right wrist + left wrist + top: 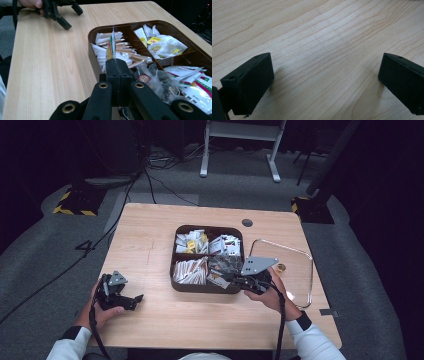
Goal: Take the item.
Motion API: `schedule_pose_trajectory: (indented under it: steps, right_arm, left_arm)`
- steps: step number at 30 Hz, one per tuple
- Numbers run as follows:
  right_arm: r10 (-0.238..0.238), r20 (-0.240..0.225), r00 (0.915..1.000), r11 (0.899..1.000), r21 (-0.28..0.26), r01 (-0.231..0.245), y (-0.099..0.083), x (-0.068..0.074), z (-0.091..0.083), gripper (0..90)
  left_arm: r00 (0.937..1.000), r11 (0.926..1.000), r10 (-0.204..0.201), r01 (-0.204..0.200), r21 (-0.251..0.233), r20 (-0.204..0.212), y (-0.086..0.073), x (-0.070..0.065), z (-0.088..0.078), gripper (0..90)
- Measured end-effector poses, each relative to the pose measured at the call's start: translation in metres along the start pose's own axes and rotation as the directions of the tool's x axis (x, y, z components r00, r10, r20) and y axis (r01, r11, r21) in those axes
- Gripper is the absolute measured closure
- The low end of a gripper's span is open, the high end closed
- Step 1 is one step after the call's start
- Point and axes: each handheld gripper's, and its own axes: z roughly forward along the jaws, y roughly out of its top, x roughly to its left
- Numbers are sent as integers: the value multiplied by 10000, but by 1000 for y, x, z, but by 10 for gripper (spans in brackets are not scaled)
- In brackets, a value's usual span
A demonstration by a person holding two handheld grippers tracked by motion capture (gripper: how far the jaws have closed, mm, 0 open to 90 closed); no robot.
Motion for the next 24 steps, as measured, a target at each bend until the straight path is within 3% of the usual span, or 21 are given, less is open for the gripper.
schedule_pose_trajectory:
  steps: [9,24]
  right_arm:
    - [-237,-383,9990,9997,81,240,-1,13,2,900]
    - [-464,-1255,9910,9956,745,561,-13,34,20,900]
  left_arm:
    - [10000,10000,2,-2,2,-2,0,0,0,5]
    - [10000,10000,2,-2,3,-2,0,0,0,5]
